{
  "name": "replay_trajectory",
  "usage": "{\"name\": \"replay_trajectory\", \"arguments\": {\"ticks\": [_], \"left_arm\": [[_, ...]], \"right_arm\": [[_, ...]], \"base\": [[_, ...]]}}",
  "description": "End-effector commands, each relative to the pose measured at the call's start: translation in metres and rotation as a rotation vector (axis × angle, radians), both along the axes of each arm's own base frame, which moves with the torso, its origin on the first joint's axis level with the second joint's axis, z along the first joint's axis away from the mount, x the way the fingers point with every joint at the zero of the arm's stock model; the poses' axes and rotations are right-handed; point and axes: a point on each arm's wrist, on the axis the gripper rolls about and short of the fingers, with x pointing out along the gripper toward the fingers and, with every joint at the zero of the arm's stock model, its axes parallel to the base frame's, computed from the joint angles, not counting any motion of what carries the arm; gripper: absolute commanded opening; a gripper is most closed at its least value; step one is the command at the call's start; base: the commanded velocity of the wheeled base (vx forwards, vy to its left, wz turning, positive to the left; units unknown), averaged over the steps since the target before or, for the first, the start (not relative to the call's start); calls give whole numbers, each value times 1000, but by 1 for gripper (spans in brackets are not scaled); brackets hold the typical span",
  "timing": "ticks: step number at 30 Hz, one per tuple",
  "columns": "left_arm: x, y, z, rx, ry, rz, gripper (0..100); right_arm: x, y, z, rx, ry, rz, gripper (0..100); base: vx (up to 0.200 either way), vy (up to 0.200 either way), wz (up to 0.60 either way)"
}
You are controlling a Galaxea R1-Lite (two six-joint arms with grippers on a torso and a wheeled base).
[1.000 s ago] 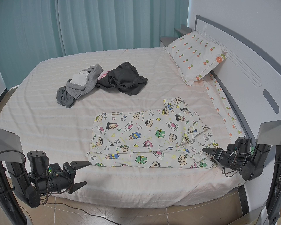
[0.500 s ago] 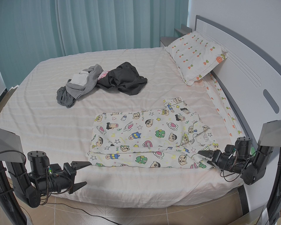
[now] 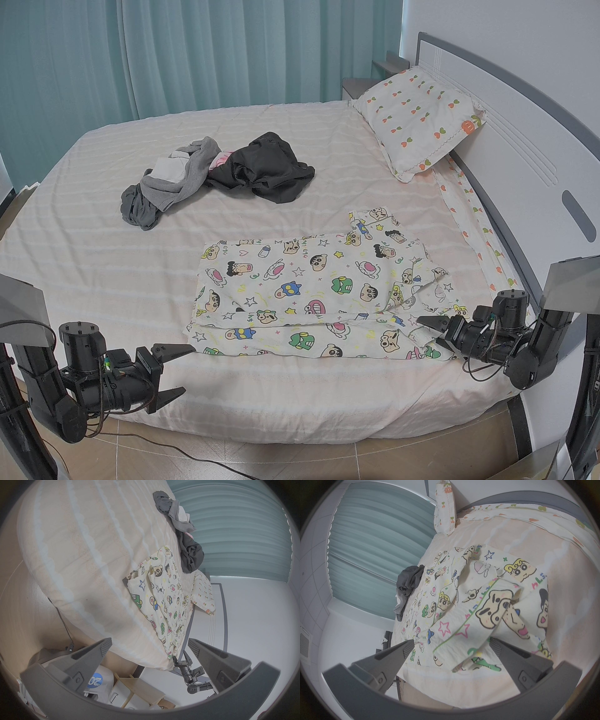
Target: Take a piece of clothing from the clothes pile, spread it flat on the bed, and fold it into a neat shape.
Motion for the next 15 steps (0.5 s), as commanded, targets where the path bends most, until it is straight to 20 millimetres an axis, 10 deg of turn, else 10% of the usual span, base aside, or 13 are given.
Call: {"name": "replay_trajectory", "arguments": {"ticks": [1, 6, 7, 15], "left_arm": [[0, 0, -1, 0, 5, 1, 100], [0, 0, -1, 0, 5, 1, 100], [0, 0, -1, 1, 6, 1, 100], [0, 0, -1, 1, 5, 2, 100]], "right_arm": [[8, -1, -3, 8, -8, -9, 100], [16, -6, -7, 15, -11, -31, 100], [17, -7, -8, 15, -10, -37, 0], [17, -11, -6, 18, -12, -51, 0]], "base": [[0, 0, 0], [0, 0, 0], [0, 0, 0], [0, 0, 0]]}}
